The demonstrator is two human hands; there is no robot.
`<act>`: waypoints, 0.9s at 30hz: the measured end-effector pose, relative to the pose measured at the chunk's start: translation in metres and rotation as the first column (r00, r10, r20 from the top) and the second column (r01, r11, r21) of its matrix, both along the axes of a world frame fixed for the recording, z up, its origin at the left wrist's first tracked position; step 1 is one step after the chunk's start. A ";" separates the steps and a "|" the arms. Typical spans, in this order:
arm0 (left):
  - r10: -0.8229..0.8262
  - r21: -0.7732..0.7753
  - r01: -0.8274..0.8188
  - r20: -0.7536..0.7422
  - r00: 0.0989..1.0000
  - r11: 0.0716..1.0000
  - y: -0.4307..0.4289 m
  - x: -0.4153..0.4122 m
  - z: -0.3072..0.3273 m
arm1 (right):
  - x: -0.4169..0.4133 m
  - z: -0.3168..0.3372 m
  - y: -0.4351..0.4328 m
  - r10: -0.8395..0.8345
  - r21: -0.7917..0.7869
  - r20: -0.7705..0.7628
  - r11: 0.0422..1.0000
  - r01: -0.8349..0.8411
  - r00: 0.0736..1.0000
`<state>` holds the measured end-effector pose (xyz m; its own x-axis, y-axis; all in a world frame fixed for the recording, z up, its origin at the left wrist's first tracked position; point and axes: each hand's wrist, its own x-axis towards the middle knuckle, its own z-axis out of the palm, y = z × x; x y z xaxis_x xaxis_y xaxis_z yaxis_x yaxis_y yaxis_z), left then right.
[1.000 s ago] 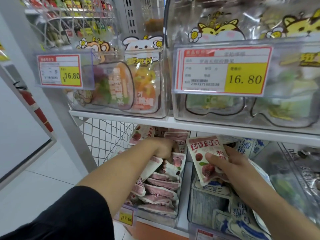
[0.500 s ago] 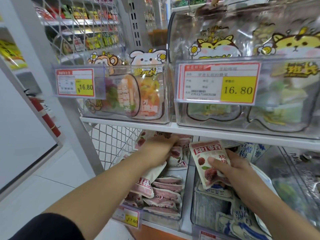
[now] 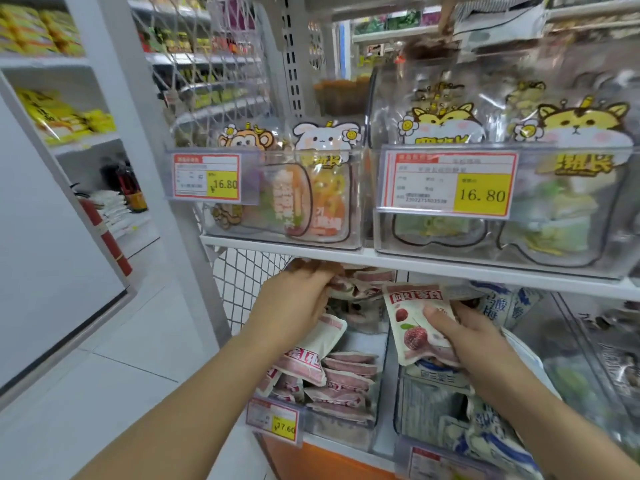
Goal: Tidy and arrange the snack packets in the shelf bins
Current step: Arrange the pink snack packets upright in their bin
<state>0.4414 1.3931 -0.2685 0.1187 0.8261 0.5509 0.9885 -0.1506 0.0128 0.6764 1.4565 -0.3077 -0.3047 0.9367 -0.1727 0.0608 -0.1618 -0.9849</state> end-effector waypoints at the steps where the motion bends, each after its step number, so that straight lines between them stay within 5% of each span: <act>1: 0.000 0.054 0.000 0.014 1.000 0.999 -0.011 0.001 0.000 | -0.001 0.002 -0.003 -0.012 0.007 0.022 1.000 0.012 1.000; 5: 0.040 0.177 -0.092 0.277 0.960 0.980 -0.051 0.004 -0.005 | -0.010 0.020 -0.021 -0.067 0.112 0.157 0.993 0.049 0.985; 9: 0.102 0.141 -0.211 0.544 0.833 0.967 -0.083 0.015 -0.011 | -0.026 0.035 -0.036 -0.112 0.203 0.211 0.977 0.069 0.971; 14: 0.028 0.106 -0.261 0.886 0.463 0.960 -0.101 0.033 -0.019 | -0.042 0.039 -0.054 -0.159 0.223 0.162 0.967 0.120 0.974; 17: -0.048 0.081 -0.252 0.990 0.134 0.964 -0.102 0.036 -0.021 | -0.045 0.042 -0.063 -0.098 0.115 0.011 0.989 0.096 0.995; 19: -0.063 0.052 -0.218 0.997 -0.043 0.974 -0.104 0.035 -0.020 | -0.046 0.045 -0.069 -0.045 0.016 -0.140 0.999 0.047 0.989; 22: -0.028 0.008 -0.165 0.993 -0.119 0.986 -0.102 0.031 -0.022 | -0.050 0.048 -0.077 -0.004 -0.050 -0.297 0.999 -0.011 0.955; 24: -0.014 0.000 -0.068 0.980 -0.198 0.998 -0.101 0.031 -0.022 | -0.057 0.051 -0.081 0.012 -0.012 -0.311 1.000 -0.017 0.950; 27: -0.040 0.099 0.102 0.884 -0.466 0.990 -0.098 0.034 -0.018 | -0.068 0.053 -0.087 0.012 0.102 -0.209 0.995 0.009 0.978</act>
